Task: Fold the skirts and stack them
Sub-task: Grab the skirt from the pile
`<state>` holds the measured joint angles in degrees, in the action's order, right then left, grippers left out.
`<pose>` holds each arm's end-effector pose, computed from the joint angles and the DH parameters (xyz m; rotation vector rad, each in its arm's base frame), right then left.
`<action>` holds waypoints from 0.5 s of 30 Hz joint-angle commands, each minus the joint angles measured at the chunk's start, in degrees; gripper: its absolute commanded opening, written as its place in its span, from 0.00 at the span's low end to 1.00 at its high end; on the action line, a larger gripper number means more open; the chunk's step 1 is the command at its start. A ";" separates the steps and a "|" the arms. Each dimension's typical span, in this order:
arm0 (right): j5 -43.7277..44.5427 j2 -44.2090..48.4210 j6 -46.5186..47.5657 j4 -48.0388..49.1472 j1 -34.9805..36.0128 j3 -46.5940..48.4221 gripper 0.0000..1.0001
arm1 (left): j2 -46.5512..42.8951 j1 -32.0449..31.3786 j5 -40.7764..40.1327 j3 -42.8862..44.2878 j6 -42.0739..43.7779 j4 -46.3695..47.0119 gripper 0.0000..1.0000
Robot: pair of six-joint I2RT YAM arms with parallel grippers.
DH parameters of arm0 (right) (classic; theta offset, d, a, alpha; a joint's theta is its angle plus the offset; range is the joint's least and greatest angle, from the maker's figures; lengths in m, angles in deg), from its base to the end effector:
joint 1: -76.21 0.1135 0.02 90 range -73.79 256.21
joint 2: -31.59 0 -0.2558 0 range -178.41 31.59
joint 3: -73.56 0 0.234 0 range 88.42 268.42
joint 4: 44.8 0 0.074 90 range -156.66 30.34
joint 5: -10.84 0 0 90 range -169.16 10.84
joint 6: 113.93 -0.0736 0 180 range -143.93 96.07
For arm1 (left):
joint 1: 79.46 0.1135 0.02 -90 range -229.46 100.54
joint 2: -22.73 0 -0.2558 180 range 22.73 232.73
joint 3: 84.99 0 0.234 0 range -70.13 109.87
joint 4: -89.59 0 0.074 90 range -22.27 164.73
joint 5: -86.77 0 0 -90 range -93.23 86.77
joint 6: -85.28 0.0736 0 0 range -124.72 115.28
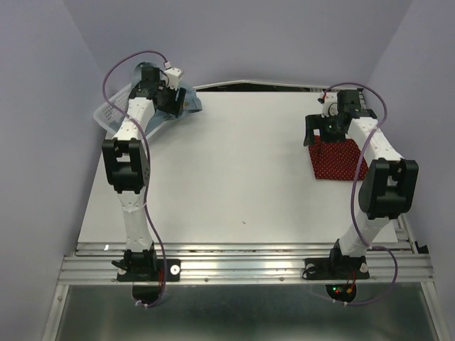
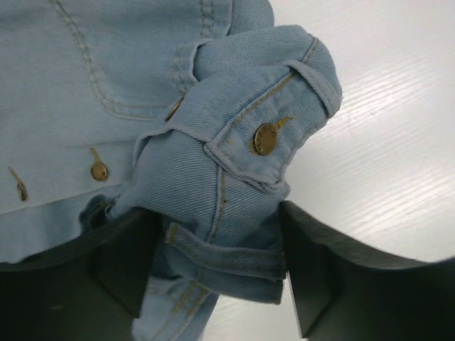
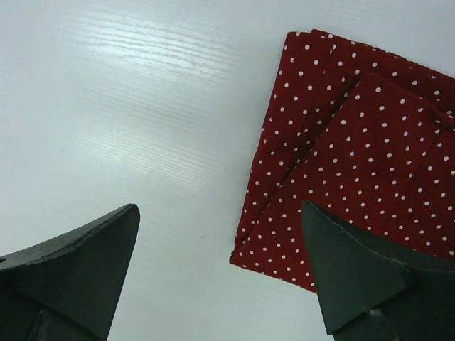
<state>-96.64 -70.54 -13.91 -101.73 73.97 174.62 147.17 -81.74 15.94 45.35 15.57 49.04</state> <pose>0.3847 0.0071 0.2369 -0.2839 2.5257 0.3104 0.5141 -0.0447 0.2669 0.6032 2.0565 -0.1808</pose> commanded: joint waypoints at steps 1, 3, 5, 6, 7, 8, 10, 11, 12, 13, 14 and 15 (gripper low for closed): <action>-0.81 2.19 -1.14 -0.48 0.04 0.82 1.00 | 0.89 -0.35 -3.80 4.14 1.68 -0.15 0.65; -0.98 2.72 -1.23 -0.39 0.04 0.64 1.00 | -0.59 -0.35 -3.01 3.88 1.42 0.81 0.51; -1.16 3.07 -1.14 -0.13 0.04 0.47 1.00 | -3.48 -0.35 -1.26 2.21 0.71 2.56 0.38; -1.16 3.33 -1.14 -0.04 0.04 0.21 1.00 | -4.55 -0.35 -0.81 1.51 -0.33 3.45 0.34; -1.25 3.42 -1.14 0.05 0.04 0.20 1.00 | -5.86 -0.35 -0.38 0.98 -0.34 4.24 0.31; -1.42 3.60 -1.14 0.14 0.04 0.03 1.00 | -7.97 -0.35 0.76 0.63 -1.39 5.20 0.31; -1.68 3.78 -1.23 0.14 0.04 -0.06 1.00 | -9.65 -0.26 1.65 0.97 -2.10 5.48 0.31; -1.77 3.95 -1.23 -0.03 0.04 -0.32 1.00 | -10.35 -0.18 2.17 1.32 -2.80 5.48 0.31; -1.95 4.13 -1.23 0.05 0.04 -0.41 1.00 | -11.40 0.00 3.22 2.37 -3.24 5.39 0.28; -2.04 4.48 -1.41 0.14 0.04 -0.59 1.00 | -11.76 0.35 3.58 3.08 -3.85 5.39 0.18; -2.12 4.65 -1.41 0.31 0.04 -0.76 1.00 | -12.03 0.61 3.58 3.95 -4.64 5.30 0.04; -2.21 4.92 -1.32 0.58 0.04 -0.94 1.00 | -12.12 0.88 3.41 5.96 -6.65 5.30 0.00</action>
<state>-97.60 -69.07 -14.78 -101.71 73.97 174.60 142.62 -81.78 16.49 45.75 13.34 49.78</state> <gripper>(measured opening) 0.998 0.352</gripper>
